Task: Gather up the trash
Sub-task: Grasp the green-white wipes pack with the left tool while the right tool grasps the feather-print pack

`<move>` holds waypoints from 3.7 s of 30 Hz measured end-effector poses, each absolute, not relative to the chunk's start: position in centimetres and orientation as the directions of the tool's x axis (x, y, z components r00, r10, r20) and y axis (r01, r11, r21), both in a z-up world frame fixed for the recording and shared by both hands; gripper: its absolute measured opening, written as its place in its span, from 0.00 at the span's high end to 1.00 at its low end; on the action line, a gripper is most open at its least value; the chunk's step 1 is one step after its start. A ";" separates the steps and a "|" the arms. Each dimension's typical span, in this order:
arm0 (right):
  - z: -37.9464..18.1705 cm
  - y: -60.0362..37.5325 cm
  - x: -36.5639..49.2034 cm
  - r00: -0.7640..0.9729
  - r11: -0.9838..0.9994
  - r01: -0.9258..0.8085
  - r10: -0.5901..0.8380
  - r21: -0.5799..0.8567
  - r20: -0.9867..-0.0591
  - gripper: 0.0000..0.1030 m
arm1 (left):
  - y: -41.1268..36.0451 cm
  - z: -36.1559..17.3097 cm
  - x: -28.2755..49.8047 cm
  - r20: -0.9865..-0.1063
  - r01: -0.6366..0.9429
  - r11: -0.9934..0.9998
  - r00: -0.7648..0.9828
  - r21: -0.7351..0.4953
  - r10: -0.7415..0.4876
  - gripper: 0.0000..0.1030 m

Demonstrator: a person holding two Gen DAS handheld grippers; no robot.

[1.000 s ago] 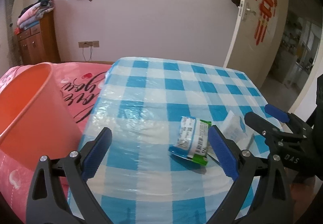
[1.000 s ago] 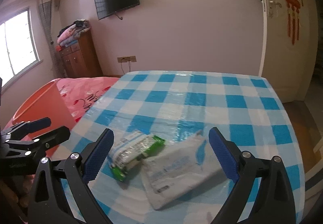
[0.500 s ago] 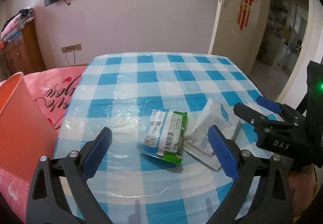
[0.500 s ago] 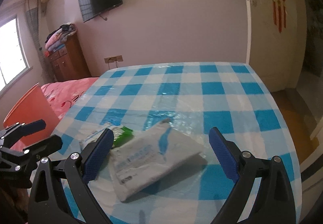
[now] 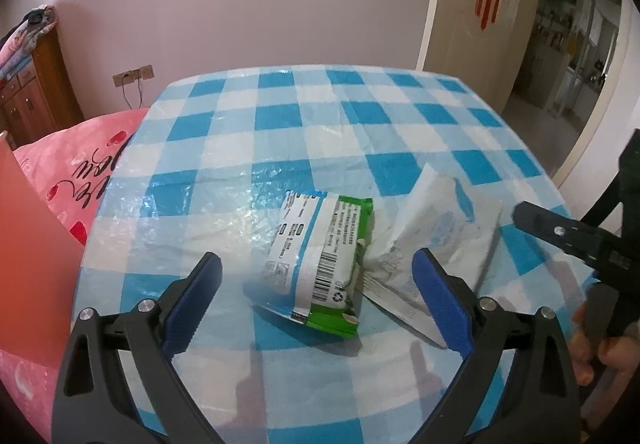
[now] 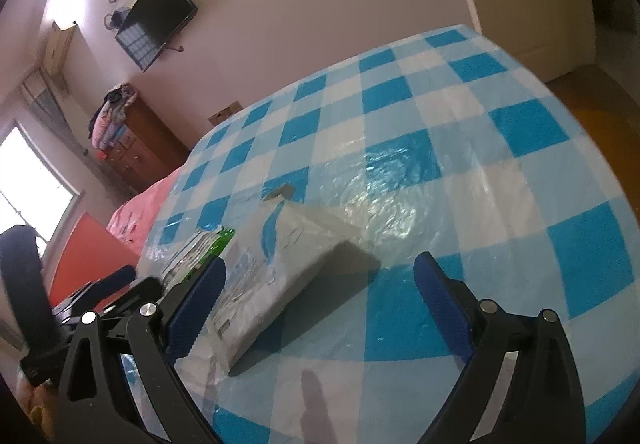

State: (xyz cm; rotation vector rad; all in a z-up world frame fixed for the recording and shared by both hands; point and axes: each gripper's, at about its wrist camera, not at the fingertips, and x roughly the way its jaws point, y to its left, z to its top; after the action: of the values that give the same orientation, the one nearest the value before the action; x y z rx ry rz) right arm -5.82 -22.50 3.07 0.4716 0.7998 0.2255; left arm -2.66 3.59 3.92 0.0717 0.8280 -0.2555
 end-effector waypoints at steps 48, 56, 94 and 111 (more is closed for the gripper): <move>3.8 -14.7 1.9 0.573 0.923 -0.171 0.377 0.345 -0.727 0.14 | 4.7 0.5 2.1 -0.775 0.260 0.961 0.586 -0.096 -0.236 0.25; 3.0 -14.1 2.6 0.553 0.945 -0.134 0.322 0.299 -0.768 0.14 | 5.0 0.4 2.3 -0.758 0.222 0.972 0.619 -0.080 -0.204 0.27; 2.8 -12.0 0.5 0.627 0.968 -0.208 0.241 0.139 -0.741 0.32 | 9.1 0.8 0.5 -0.749 0.165 0.975 0.624 -0.151 -0.222 0.53; 4.1 -14.3 -1.8 0.658 0.957 -0.149 0.283 0.247 -0.698 0.33 | 9.5 3.2 -1.7 -0.725 0.183 0.976 0.656 -0.116 -0.210 0.53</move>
State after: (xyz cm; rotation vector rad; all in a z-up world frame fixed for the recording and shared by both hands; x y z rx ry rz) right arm -1.76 -14.32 4.05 0.1743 0.8173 0.2458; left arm -1.68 9.49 3.17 -0.0336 0.8254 -0.2227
